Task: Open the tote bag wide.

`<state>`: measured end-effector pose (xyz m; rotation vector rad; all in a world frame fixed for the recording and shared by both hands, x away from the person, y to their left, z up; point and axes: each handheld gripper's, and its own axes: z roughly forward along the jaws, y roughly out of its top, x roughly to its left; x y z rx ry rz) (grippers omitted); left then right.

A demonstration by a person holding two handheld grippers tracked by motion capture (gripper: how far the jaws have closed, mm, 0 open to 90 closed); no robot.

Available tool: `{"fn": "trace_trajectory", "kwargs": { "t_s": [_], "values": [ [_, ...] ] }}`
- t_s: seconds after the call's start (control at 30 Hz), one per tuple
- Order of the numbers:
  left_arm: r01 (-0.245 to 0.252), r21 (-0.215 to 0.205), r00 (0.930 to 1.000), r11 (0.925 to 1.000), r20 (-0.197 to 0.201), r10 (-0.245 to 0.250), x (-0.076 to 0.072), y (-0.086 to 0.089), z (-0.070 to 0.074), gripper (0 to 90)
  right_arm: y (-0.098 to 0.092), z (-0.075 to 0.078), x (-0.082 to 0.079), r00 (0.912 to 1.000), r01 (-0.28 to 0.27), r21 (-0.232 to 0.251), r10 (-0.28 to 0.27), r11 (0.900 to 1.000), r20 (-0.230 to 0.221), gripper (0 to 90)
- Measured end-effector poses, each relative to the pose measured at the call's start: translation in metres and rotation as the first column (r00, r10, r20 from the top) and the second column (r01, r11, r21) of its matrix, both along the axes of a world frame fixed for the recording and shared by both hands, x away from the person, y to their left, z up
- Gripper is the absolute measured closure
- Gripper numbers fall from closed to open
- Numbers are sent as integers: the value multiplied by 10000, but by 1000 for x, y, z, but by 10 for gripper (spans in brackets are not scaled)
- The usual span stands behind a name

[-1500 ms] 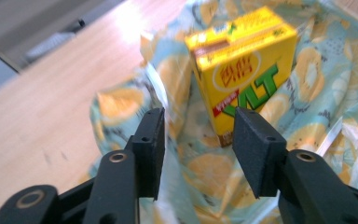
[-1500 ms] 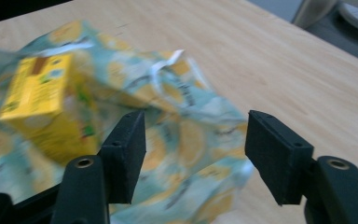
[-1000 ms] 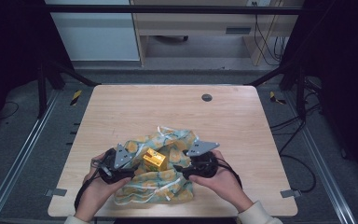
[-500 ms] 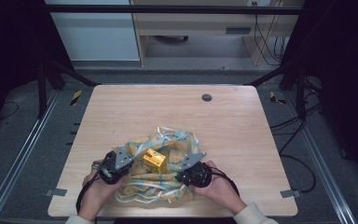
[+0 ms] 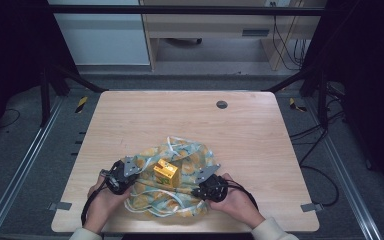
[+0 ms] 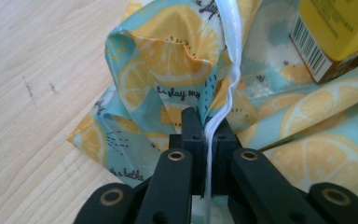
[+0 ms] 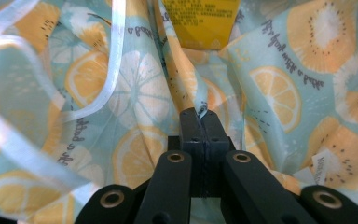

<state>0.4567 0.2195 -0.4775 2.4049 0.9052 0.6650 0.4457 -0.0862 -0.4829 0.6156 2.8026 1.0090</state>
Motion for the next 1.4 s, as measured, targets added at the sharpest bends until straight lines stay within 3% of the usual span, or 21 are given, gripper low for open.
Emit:
{"fn": "trace_trajectory", "kwargs": {
  "t_s": [0.5, 0.73, 0.8, 0.93, 1.1, 1.23, 1.4],
  "values": [
    [357, 82, 9974, 9993, -622, -351, -4, -5, -4, 890, -6, -6, 7, 9983, 462, -359, -448, 9983, 383, 900],
    [284, -184, 9982, 9994, -530, -294, -8, -3, -3, 876, -7, -5, 6, 9970, 465, -299, -445, 9985, 629, 887],
    [292, -182, 9987, 9994, -408, -299, -10, -1, -2, 848, -9, -2, 5, 9962, 481, -71, -475, 9988, 732, 843],
    [190, -489, 9998, 9986, 76, -187, -17, 3, 5, 708, -14, 8, 1, 9949, 393, 223, -412, 9990, 925, 730],
    [56, -1262, 9965, 9920, 833, 50, -24, 5, 17, 460, -23, 22, -1, 9923, 570, 656, -637, 9962, 1059, 465],
    [14, -1598, 9924, 9871, 1217, 183, -26, 4, 23, 400, -34, 32, -1, 9778, 1031, 1216, -1230, 9872, 1695, 240],
    [-46, -2285, 9836, 9735, 1742, 456, -28, 8, 31, 266, -47, 40, 5, 9650, 1664, 1752, -1968, 9704, 1733, 167]
  ]
}}
